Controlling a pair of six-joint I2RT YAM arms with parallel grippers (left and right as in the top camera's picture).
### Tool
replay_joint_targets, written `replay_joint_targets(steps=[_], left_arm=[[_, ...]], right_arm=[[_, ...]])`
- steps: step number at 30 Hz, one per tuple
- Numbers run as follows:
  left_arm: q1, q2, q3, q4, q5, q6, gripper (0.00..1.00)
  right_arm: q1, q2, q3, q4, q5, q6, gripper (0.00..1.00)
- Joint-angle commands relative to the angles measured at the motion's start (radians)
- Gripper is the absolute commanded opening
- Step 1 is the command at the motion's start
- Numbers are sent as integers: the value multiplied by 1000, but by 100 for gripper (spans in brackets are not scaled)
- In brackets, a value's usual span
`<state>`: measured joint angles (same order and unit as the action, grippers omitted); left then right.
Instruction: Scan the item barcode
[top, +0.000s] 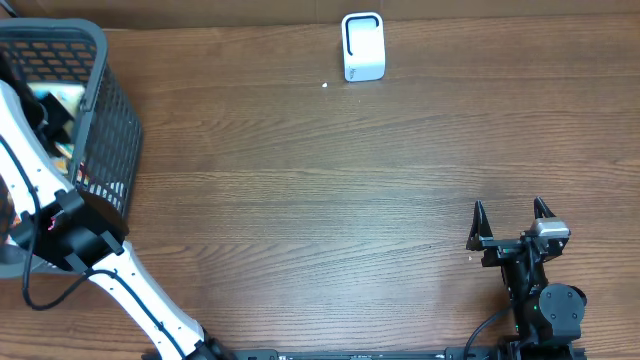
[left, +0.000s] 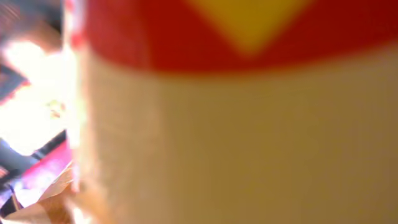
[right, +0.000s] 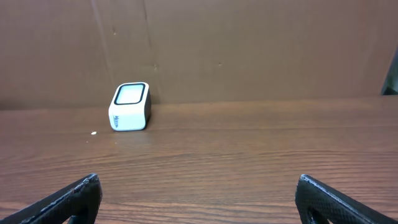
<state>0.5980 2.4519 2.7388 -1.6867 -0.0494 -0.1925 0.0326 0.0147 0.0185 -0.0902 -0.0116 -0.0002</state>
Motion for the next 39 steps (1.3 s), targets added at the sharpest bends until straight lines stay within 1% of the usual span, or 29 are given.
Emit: replay_joint_targets(steps=[1,4,9,14,16,17,19,23,25,27,30,32,36,39], left_arm=[[6,-18,116,-3,43,-34,4],[6,-71,157,-3,45,-76,4],[6,-174,212,-3,45,-83,4],[6,-304,223,-3,47,-124,4],[5,-377,223,-3,81,-142,4],[3,-400,223,-3,114,-141,4],[3,-446,222,-3,231,-140,4],[-14,-502,222,-3,545,-111,4],[-51,-507,222,-3,673,-72,4],[-113,-507,220,-3,744,-42,4],[-235,-507,200,-3,747,-29,4],[-333,-499,183,-3,721,-9,4],[-538,-479,124,-3,552,-10,4],[-684,-464,39,-3,397,-10,4]], right_arm=[[-6,-12,-11,6,0,-4,100],[-6,-12,-11,6,0,-4,100],[-6,-12,-11,6,0,-4,100],[-6,-12,-11,6,0,-5,100],[-6,-12,-11,6,0,-4,100],[-6,-12,-11,6,0,-5,100],[-6,-12,-11,6,0,-4,100],[-6,-12,-11,6,0,-5,100],[-6,-12,-11,6,0,-5,100],[-6,-12,-11,6,0,-5,100],[-6,-12,-11,6,0,-4,100],[-6,-12,-11,6,0,-5,100],[-6,-12,-11,6,0,-4,100],[-6,-12,-11,6,0,-4,100]])
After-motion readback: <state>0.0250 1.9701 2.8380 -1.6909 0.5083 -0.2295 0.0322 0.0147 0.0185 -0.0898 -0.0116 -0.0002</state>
